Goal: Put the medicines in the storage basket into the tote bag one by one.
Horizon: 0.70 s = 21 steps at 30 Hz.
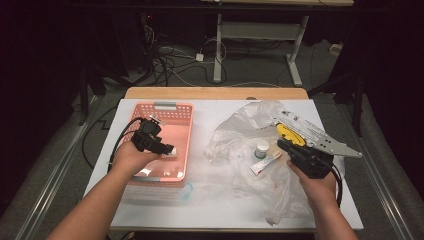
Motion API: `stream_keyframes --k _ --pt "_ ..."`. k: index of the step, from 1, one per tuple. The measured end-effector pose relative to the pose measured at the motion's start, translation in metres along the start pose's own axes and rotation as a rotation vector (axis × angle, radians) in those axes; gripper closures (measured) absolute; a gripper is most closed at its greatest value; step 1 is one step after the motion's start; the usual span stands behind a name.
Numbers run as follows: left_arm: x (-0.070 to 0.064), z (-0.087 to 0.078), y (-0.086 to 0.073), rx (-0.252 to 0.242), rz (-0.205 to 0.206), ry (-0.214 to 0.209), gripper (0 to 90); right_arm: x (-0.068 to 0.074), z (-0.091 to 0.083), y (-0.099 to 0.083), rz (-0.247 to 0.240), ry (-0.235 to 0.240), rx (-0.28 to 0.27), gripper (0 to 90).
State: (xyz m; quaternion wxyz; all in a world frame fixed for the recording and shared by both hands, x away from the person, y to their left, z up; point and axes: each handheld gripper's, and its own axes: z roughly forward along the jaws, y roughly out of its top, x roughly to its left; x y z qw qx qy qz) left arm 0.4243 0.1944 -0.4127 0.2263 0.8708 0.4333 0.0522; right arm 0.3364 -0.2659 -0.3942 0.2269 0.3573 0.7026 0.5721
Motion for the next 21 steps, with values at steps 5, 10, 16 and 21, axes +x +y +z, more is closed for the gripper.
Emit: stream_keyframes --k 5,10,16,21 --pt "0.000 0.016 0.007 0.044 0.070 0.008 33.9 0.000 0.001 -0.001 0.004 0.003 0.005 89.3" --pt "0.002 0.031 0.009 0.120 0.098 0.008 33.9 0.000 0.002 -0.001 0.003 0.001 0.005 89.3" --pt "0.001 0.045 0.008 0.204 0.113 0.009 35.2 -0.001 0.001 -0.001 -0.003 0.002 0.002 89.3" --pt "0.003 0.048 0.008 0.217 0.109 0.001 41.4 -0.001 0.000 0.000 0.000 0.000 0.000 89.3"
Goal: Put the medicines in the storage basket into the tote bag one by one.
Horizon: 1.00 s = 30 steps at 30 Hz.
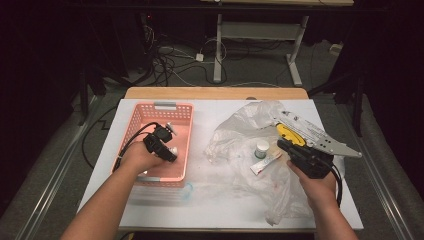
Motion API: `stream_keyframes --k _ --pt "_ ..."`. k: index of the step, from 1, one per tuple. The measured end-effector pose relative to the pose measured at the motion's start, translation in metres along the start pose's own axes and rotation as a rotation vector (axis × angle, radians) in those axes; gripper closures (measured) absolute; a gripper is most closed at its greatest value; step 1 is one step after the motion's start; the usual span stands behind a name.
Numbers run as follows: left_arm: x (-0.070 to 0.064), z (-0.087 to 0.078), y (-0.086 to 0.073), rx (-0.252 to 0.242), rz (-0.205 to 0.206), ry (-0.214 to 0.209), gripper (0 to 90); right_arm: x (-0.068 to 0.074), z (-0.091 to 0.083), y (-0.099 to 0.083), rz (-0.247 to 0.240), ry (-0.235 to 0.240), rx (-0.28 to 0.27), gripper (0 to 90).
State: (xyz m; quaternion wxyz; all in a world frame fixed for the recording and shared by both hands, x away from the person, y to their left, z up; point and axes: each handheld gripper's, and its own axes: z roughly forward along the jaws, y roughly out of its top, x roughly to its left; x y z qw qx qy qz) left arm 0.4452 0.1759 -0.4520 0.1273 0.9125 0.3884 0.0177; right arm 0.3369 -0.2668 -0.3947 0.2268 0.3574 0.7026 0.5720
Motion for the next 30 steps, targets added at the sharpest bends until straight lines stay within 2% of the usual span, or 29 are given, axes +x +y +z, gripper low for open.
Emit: stream_keyframes --k 12,20,23,26,30 --pt "0.000 -0.001 -0.001 -0.016 -0.025 -0.005 56.2 0.000 -0.001 0.001 -0.003 0.004 -0.002 89.3" --pt "-0.001 0.000 0.001 -0.027 -0.075 -0.014 57.5 0.001 0.000 0.001 -0.004 0.005 -0.001 89.2" --pt "-0.001 -0.001 0.002 -0.023 -0.113 -0.015 57.9 0.001 -0.001 0.001 -0.004 0.004 -0.002 89.3" --pt "-0.001 -0.003 0.002 -0.011 -0.134 0.005 58.0 0.001 -0.001 0.001 -0.006 0.002 -0.006 89.3" --pt "-0.001 -0.011 -0.002 -0.050 -0.150 0.012 58.0 0.000 -0.002 0.002 -0.008 0.002 -0.009 90.0"
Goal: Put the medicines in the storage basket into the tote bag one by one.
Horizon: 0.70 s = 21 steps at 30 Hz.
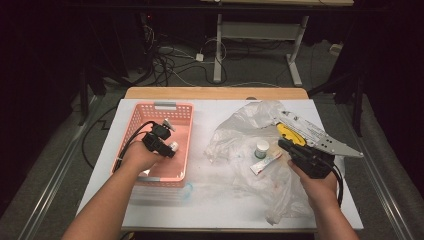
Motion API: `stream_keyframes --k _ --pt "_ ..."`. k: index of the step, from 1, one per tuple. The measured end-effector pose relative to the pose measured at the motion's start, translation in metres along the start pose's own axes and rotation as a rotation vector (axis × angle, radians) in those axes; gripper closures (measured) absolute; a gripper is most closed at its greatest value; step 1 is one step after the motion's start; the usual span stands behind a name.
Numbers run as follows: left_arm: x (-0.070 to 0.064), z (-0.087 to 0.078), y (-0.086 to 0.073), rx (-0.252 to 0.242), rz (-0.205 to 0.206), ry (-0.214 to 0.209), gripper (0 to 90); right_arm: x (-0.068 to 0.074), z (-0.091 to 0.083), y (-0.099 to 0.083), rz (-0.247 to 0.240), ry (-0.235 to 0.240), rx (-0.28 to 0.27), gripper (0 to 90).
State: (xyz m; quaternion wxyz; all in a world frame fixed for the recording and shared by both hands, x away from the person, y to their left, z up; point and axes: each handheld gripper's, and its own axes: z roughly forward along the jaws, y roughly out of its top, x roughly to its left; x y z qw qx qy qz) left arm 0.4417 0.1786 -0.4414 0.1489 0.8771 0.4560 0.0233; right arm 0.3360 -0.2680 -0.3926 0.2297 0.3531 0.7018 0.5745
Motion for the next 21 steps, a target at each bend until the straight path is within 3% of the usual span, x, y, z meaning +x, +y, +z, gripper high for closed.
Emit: stream_keyframes --k 9,16,21 --pt "-0.007 -0.026 -0.014 -0.156 -0.028 -0.036 57.9 0.001 0.000 0.000 0.000 0.003 0.001 90.0" --pt "-0.015 -0.035 -0.027 -0.263 -0.026 -0.032 57.9 0.001 0.001 0.000 -0.001 0.005 0.000 90.0" --pt "-0.022 -0.043 -0.037 -0.338 -0.033 -0.055 57.9 0.001 0.000 0.000 0.002 0.005 -0.003 90.0"
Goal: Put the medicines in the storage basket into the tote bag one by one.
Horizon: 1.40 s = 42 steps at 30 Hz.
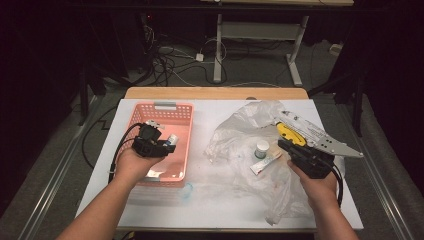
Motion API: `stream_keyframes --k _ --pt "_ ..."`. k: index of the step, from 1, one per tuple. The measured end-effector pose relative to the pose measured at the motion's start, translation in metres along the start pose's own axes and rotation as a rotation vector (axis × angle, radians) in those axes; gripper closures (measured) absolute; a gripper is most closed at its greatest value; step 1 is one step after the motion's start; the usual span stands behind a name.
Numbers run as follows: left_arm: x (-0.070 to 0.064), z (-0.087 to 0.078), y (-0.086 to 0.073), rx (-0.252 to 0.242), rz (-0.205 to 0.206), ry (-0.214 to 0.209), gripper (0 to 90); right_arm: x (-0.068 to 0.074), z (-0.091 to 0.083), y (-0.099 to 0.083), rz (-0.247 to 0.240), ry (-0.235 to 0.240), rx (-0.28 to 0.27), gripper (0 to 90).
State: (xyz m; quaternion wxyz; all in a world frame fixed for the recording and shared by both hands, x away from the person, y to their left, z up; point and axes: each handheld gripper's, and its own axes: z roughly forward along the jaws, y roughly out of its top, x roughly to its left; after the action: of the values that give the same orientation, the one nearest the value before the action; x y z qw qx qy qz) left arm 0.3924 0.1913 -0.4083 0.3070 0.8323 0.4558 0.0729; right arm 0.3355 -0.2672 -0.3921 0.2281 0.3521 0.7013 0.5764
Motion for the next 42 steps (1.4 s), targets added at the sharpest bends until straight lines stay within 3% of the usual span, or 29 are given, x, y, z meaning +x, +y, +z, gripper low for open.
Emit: stream_keyframes --k 3,12,19,28,36,42 --pt "-0.005 -0.007 -0.007 -0.046 -0.007 -0.011 57.9 0.000 0.000 0.000 0.001 -0.001 -0.001 90.0" --pt "-0.019 -0.017 -0.029 -0.168 0.019 0.020 57.9 0.001 0.000 -0.001 -0.004 0.000 0.004 90.0" --pt "-0.027 -0.020 -0.042 -0.221 0.041 0.029 57.9 0.002 0.002 -0.002 -0.008 0.001 0.009 90.0" --pt "-0.036 -0.022 -0.052 -0.299 0.023 0.008 57.9 0.003 0.002 -0.002 -0.008 -0.002 0.009 90.0" --pt "-0.068 -0.031 -0.040 -0.351 0.098 -0.037 58.0 0.003 0.002 -0.002 -0.010 0.002 0.006 90.0" --pt "-0.098 -0.025 -0.030 -0.356 0.158 -0.110 58.0 0.003 0.002 -0.001 -0.013 0.003 0.004 90.0"
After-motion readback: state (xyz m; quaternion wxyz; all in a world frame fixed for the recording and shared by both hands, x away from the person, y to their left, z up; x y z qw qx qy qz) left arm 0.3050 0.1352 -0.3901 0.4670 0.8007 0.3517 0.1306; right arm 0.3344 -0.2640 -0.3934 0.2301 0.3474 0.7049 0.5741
